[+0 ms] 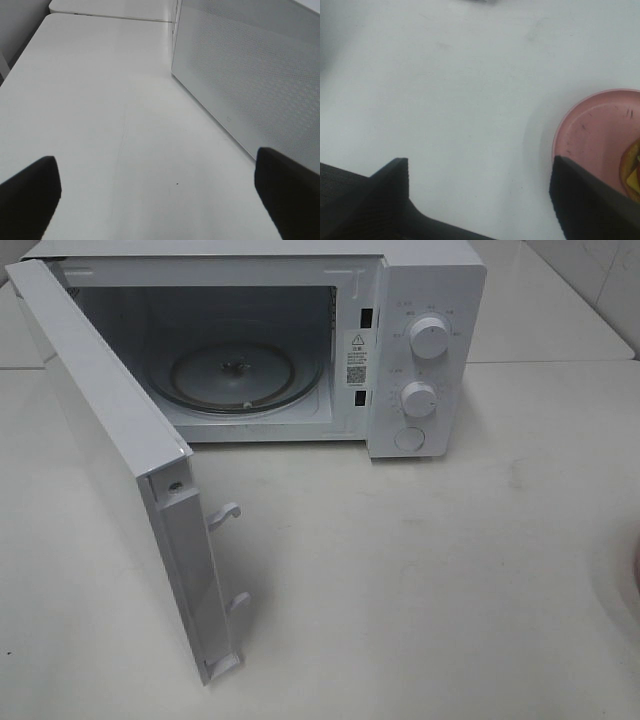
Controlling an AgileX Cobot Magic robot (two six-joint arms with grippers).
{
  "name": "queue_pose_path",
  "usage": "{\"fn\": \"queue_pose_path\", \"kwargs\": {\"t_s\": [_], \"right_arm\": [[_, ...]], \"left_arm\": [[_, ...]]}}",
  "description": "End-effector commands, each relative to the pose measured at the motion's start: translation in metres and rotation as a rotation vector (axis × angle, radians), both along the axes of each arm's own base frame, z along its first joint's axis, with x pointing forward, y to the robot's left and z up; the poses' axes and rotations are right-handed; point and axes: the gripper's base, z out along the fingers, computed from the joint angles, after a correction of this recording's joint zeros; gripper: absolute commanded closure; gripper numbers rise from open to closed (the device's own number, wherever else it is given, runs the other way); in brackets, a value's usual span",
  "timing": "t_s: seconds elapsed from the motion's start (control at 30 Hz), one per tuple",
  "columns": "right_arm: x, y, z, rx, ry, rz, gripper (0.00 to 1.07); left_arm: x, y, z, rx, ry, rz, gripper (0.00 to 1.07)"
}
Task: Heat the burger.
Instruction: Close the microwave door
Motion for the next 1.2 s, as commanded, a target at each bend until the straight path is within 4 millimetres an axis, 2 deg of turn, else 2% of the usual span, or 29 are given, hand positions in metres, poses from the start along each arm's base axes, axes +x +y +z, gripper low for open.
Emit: {"fn": "queue_pose_path", "kwargs": {"t_s": [0.03, 0.23, 0.47, 0.63, 0.73, 0.8, 1.2], "right_arm": [[-0.015, -0.007, -0.009, 0.023, -0.019, -0.021, 0.31], [-0.035, -0.020, -0.018, 0.047, -0.065, -0.128, 0.31], [-0.057, -0.023, -0.016, 0.085, -0.171, -0.153, 0.31], [-0.080, -0.027, -0.024, 0.092, -0.254, -0.210, 0.31], [-0.084, -0.027, -0.024, 0.094, -0.278, -0.214, 0.31], [-0.093, -0.028, -0.024, 0.099, -0.344, -0.239, 0.31], [-0.097, -0.027, -0.025, 0.098, -0.364, -0.251, 0.31]], "left_arm": [[-0.002, 0.000, 0.000, -0.003, -0.025, 0.002, 0.09], [-0.002, 0.000, 0.000, -0.003, -0.025, 0.002, 0.09], [-0.002, 0.000, 0.000, -0.003, -0.025, 0.002, 0.09], [-0.002, 0.000, 0.000, -0.003, -0.025, 0.002, 0.09], [-0.002, 0.000, 0.000, -0.003, -0.025, 0.002, 0.09], [-0.002, 0.000, 0.000, -0.003, -0.025, 0.002, 0.09], [-0.002, 0.000, 0.000, -0.003, -0.025, 0.002, 0.09]]}}
